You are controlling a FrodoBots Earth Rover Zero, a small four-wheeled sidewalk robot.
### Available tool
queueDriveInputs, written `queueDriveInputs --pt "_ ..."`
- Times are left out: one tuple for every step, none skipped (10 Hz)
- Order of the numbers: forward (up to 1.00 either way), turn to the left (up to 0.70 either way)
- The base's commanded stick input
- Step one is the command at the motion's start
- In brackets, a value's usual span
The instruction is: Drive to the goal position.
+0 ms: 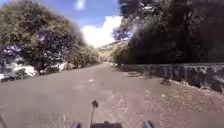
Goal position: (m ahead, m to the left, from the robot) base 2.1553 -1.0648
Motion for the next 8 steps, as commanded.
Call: queueDriveInputs --pt "0.70 0.00" --pt "0.70 0.00" --pt "0.70 0.00" --pt "0.70 0.00" --pt "0.70 0.00" --pt "0.70 0.00" --pt "0.70 0.00" --pt "0.70 0.00"
